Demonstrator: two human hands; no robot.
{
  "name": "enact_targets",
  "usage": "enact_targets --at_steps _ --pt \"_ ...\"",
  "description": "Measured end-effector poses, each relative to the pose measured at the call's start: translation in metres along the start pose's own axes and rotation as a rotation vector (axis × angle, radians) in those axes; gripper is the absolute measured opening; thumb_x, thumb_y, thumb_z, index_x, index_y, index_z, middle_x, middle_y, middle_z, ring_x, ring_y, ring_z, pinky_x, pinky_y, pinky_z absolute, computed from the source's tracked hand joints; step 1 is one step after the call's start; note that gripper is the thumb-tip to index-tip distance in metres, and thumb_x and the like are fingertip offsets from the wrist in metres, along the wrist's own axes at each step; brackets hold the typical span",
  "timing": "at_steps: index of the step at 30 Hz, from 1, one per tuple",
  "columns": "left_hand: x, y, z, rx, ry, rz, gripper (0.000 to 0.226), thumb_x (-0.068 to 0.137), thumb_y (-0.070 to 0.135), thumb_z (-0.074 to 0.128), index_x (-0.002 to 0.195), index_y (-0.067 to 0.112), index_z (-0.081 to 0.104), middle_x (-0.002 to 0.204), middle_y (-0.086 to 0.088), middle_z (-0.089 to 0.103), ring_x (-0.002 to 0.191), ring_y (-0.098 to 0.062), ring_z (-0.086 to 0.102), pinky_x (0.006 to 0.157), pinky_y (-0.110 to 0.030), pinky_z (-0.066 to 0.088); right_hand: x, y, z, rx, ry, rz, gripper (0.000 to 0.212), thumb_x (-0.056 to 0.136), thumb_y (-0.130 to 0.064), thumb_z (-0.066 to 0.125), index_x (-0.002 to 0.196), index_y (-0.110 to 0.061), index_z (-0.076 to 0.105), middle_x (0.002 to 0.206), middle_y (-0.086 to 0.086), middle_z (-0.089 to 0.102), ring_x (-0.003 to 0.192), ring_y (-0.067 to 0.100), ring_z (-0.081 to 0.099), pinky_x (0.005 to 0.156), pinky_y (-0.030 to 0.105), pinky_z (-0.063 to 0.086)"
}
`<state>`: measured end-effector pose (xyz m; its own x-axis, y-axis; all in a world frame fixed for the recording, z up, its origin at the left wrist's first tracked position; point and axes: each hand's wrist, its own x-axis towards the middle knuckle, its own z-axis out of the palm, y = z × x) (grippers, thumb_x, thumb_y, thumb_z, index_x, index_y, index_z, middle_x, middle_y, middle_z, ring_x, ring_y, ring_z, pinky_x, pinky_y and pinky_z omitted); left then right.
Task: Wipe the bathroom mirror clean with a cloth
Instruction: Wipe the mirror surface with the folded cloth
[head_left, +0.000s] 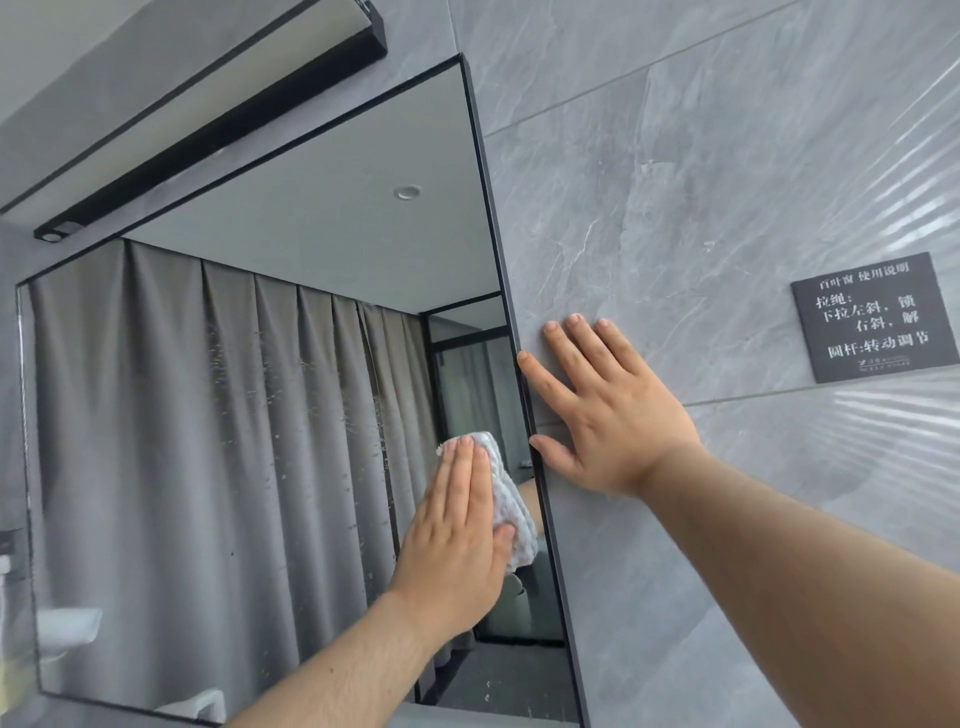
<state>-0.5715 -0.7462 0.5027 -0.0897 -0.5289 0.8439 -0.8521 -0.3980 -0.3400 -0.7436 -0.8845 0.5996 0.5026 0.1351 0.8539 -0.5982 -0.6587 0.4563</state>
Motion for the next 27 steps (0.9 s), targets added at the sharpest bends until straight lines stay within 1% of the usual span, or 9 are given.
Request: enact_targets --at_steps 3,5,8,11,16,21,23,25,27 --pt "0.014 -0.009 -0.005 -0.030 -0.009 -0.029 0.072 0.100 0.038 0.018 0.155 0.002 -0.011 0.163 -0.016 -0.014 0.152 -0.025 -0.013 0.123 -0.037 -0.008 0.000 0.000 0.000 -0.008 0.004 -0.003 0.079 0.090 -0.061 0.035 0.153 -0.013 0.037 0.155 0.026 0.034 0.145 0.044 0.028 0.120 0.057 0.019" --pt "0.035 -0.020 -0.011 -0.121 0.014 -0.176 0.071 0.099 0.042 0.011 0.152 0.010 -0.022 0.161 -0.008 -0.027 0.149 -0.016 -0.024 0.123 -0.035 -0.010 0.000 0.000 0.000 -0.008 0.005 0.004 0.080 0.089 -0.060 0.035 0.153 -0.013 0.036 0.155 0.026 0.034 0.146 0.044 0.028 0.120 0.057 0.019" --pt "0.068 -0.042 -0.024 -0.164 0.119 -0.351 0.068 0.102 0.036 0.020 0.155 0.006 -0.009 0.165 -0.011 -0.010 0.152 -0.019 -0.012 0.125 -0.038 0.000 0.000 0.000 0.001 -0.005 0.013 -0.004 0.079 0.089 -0.060 0.035 0.153 -0.013 0.037 0.155 0.026 0.035 0.145 0.044 0.029 0.120 0.057 0.020" --pt "0.084 -0.055 -0.031 -0.192 0.173 -0.424 0.066 0.100 0.029 0.026 0.156 0.002 0.003 0.165 -0.016 0.004 0.152 -0.024 0.001 0.125 -0.039 0.005 0.000 0.000 0.000 -0.007 0.012 -0.006 0.079 0.089 -0.060 0.036 0.153 -0.013 0.037 0.154 0.026 0.035 0.145 0.045 0.029 0.120 0.057 0.019" --pt "0.067 -0.042 -0.028 -0.185 0.108 -0.367 0.068 0.102 0.024 0.031 0.156 0.005 -0.006 0.165 -0.013 -0.005 0.152 -0.021 -0.007 0.125 -0.039 0.003 0.000 0.001 0.000 -0.005 0.011 -0.006 0.080 0.089 -0.061 0.038 0.153 -0.013 0.037 0.155 0.026 0.034 0.145 0.044 0.028 0.120 0.057 0.018" --pt "0.010 -0.021 -0.007 -0.096 -0.071 -0.202 0.070 0.101 0.041 0.010 0.148 0.014 -0.033 0.158 -0.005 -0.036 0.148 -0.017 -0.026 0.123 -0.036 -0.009 0.000 0.000 0.001 0.002 0.016 -0.003 0.080 0.089 -0.061 0.037 0.153 -0.014 0.036 0.155 0.026 0.034 0.145 0.044 0.028 0.120 0.057 0.019" --pt "-0.014 -0.008 0.003 -0.050 -0.092 -0.153 0.068 0.103 0.040 0.010 0.154 0.004 -0.017 0.163 -0.016 -0.020 0.152 -0.027 -0.012 0.123 -0.039 -0.002 0.000 0.000 0.000 0.005 0.016 -0.002 0.080 0.089 -0.060 0.037 0.153 -0.013 0.037 0.155 0.026 0.035 0.145 0.044 0.029 0.120 0.057 0.019" --pt "-0.032 0.005 0.011 -0.038 -0.063 -0.093 0.065 0.104 0.036 0.012 0.152 -0.008 0.009 0.161 -0.028 0.009 0.150 -0.037 0.011 0.120 -0.044 0.013 0.000 0.000 -0.001 0.006 0.017 -0.003 0.079 0.089 -0.060 0.036 0.152 -0.013 0.038 0.154 0.027 0.036 0.145 0.045 0.030 0.120 0.057 0.020" --pt "-0.045 0.015 0.016 -0.032 -0.047 -0.054 0.064 0.103 0.034 0.014 0.148 -0.012 0.021 0.156 -0.030 0.021 0.147 -0.040 0.022 0.117 -0.046 0.020 0.000 0.001 -0.001 0.011 0.017 -0.002 0.079 0.089 -0.060 0.036 0.152 -0.013 0.038 0.154 0.027 0.036 0.144 0.045 0.030 0.120 0.058 0.019"
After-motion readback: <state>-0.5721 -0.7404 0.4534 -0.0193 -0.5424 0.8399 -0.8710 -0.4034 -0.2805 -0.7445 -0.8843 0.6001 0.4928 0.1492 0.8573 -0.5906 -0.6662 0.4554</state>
